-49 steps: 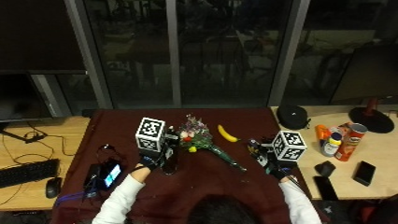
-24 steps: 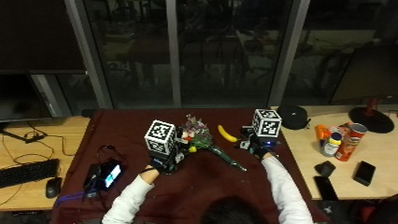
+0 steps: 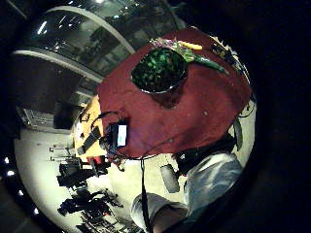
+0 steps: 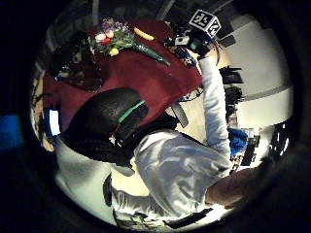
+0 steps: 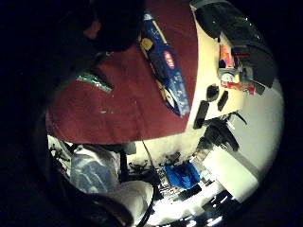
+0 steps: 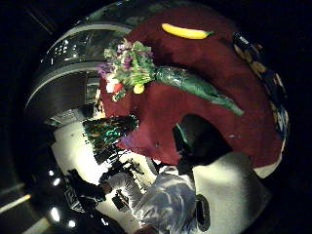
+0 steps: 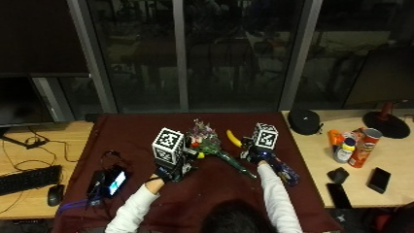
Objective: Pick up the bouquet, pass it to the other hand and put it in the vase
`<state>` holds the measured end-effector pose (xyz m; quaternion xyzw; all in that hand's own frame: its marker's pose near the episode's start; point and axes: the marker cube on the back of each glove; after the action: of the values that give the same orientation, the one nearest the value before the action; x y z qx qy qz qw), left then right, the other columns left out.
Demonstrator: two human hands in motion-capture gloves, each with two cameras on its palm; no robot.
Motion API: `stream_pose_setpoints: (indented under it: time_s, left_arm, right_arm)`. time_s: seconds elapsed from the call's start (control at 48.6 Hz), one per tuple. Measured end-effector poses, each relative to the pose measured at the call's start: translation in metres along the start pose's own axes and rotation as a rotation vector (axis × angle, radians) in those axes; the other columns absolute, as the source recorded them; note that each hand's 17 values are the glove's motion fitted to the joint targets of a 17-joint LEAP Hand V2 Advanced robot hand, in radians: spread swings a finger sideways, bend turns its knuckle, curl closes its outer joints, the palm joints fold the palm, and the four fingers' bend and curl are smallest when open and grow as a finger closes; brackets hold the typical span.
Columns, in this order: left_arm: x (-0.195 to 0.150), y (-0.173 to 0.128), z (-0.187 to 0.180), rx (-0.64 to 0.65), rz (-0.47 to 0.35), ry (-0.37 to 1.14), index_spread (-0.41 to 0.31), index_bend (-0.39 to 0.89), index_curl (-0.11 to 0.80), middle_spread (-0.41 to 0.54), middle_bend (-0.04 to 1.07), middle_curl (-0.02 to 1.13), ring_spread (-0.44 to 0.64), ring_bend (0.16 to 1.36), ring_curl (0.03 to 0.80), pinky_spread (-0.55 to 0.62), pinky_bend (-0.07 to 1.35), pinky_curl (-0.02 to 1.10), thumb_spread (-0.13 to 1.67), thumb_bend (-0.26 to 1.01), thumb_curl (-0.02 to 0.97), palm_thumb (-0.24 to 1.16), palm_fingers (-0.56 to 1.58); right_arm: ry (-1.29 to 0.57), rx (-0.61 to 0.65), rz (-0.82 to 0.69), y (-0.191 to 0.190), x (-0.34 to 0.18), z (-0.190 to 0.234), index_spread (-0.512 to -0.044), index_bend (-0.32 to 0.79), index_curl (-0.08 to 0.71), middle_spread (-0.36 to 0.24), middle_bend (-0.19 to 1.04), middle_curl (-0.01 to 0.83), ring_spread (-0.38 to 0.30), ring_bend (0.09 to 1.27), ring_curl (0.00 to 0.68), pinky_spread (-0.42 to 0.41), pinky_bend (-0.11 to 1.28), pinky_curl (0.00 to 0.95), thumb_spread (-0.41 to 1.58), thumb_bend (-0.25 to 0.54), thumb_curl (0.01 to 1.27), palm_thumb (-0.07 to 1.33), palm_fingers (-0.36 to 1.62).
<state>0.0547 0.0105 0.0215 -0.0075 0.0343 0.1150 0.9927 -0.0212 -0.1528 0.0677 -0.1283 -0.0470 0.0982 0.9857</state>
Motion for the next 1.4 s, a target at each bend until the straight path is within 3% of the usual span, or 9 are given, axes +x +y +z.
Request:
stream_pose_setpoints:
  time_s: [0.659, 0.803, 0.885, 0.967, 1.029, 1.05, 1.194, 1.317, 1.4]
  left_arm:
    - [-0.007, -0.005, 0.012, -0.006, -0.009, 0.047, 0.079, 0.12, 0.210, 0.260, 0.19, 0.33, 0.36, 0.67, 0.289, 0.32, 0.52, 0.35, 0.99, -0.03, 0.296, 0.26, 0.08]
    - [-0.008, -0.008, 0.011, -0.011, -0.017, 0.050, 0.079, 0.13, 0.213, 0.260, 0.19, 0.33, 0.36, 0.67, 0.286, 0.32, 0.52, 0.35, 0.99, -0.03, 0.294, 0.24, 0.08]
    - [-0.008, -0.009, 0.011, -0.016, -0.021, 0.053, 0.079, 0.13, 0.215, 0.260, 0.19, 0.33, 0.36, 0.67, 0.286, 0.32, 0.52, 0.35, 1.00, -0.03, 0.294, 0.24, 0.09]
    - [-0.009, -0.007, 0.010, -0.023, -0.030, 0.050, 0.077, 0.13, 0.217, 0.259, 0.19, 0.34, 0.36, 0.67, 0.285, 0.32, 0.52, 0.35, 1.00, -0.03, 0.294, 0.24, 0.09]
    - [-0.012, -0.007, 0.010, -0.024, -0.035, 0.048, 0.072, 0.13, 0.218, 0.259, 0.19, 0.34, 0.36, 0.67, 0.285, 0.32, 0.52, 0.35, 1.00, -0.03, 0.294, 0.24, 0.09]
    - [-0.012, -0.007, 0.011, -0.027, -0.036, 0.048, 0.071, 0.13, 0.218, 0.254, 0.20, 0.34, 0.36, 0.67, 0.284, 0.32, 0.52, 0.35, 1.00, -0.03, 0.295, 0.24, 0.09]
    - [-0.024, -0.005, 0.012, -0.066, -0.056, 0.054, 0.060, 0.13, 0.223, 0.240, 0.21, 0.35, 0.35, 0.65, 0.278, 0.32, 0.50, 0.34, 1.02, -0.02, 0.293, 0.24, 0.11]
    - [-0.031, -0.004, 0.010, -0.044, -0.068, 0.083, 0.052, 0.13, 0.225, 0.229, 0.22, 0.36, 0.34, 0.64, 0.276, 0.32, 0.49, 0.34, 1.04, -0.02, 0.293, 0.24, 0.12]
    - [-0.031, -0.004, 0.008, -0.009, -0.058, 0.102, 0.046, 0.13, 0.230, 0.223, 0.22, 0.36, 0.34, 0.64, 0.275, 0.32, 0.48, 0.33, 1.04, -0.02, 0.293, 0.24, 0.14]
  right_arm:
    - [0.034, -0.030, 0.096, 0.001, -0.019, 0.103, -0.190, 0.07, 0.084, -0.020, 0.35, 0.405, -0.048, 0.67, 0.354, 0.147, 0.80, 0.356, 1.03, -0.023, 0.39, 0.66, 0.47]
    - [0.131, 0.002, 0.070, 0.007, -0.027, 0.110, -0.223, 0.04, 0.080, -0.042, 0.43, 0.431, -0.097, 0.70, 0.368, 0.073, 0.74, 0.343, 1.02, -0.011, 0.39, 0.71, 0.55]
    - [0.141, 0.048, 0.096, 0.003, -0.028, 0.108, -0.250, 0.11, 0.107, -0.064, 0.42, 0.433, -0.124, 0.72, 0.376, 0.023, 0.68, 0.330, 1.03, -0.019, 0.38, 0.71, 0.65]
    - [0.176, 0.082, 0.171, 0.003, -0.027, 0.107, -0.247, 0.28, 0.189, -0.081, 0.36, 0.424, -0.146, 0.66, 0.367, -0.061, 0.62, 0.312, 1.03, -0.003, 0.38, 0.76, 0.87]
    - [0.219, 0.074, 0.223, 0.009, -0.028, 0.108, -0.243, 0.32, 0.227, -0.092, 0.31, 0.417, -0.158, 0.60, 0.361, -0.135, 0.61, 0.315, 1.03, 0.017, 0.39, 0.82, 0.98]
    - [0.231, 0.078, 0.230, 0.010, -0.028, 0.107, -0.241, 0.35, 0.253, -0.102, 0.30, 0.419, -0.162, 0.58, 0.363, -0.173, 0.62, 0.325, 1.05, 0.070, 0.40, 0.91, 1.06]
    - [0.204, 0.155, 0.135, 0.011, -0.037, 0.099, -0.236, 0.29, 0.312, -0.134, 0.29, 0.435, -0.186, 0.48, 0.370, -0.247, 0.62, 0.347, 0.99, 0.078, 0.46, 1.01, 1.14]
    - [0.060, 0.276, 0.093, 0.003, -0.029, 0.096, -0.237, 0.10, 0.290, -0.182, 0.46, 0.498, -0.222, 0.68, 0.429, -0.290, 0.60, 0.362, 0.99, 0.052, 0.48, 1.02, 1.37]
    - [-0.006, 0.397, 0.090, 0.003, -0.025, 0.089, -0.230, 0.18, 0.316, -0.187, 0.58, 0.546, -0.216, 0.78, 0.471, -0.287, 0.61, 0.380, 1.06, 0.010, 0.43, 0.96, 1.49]
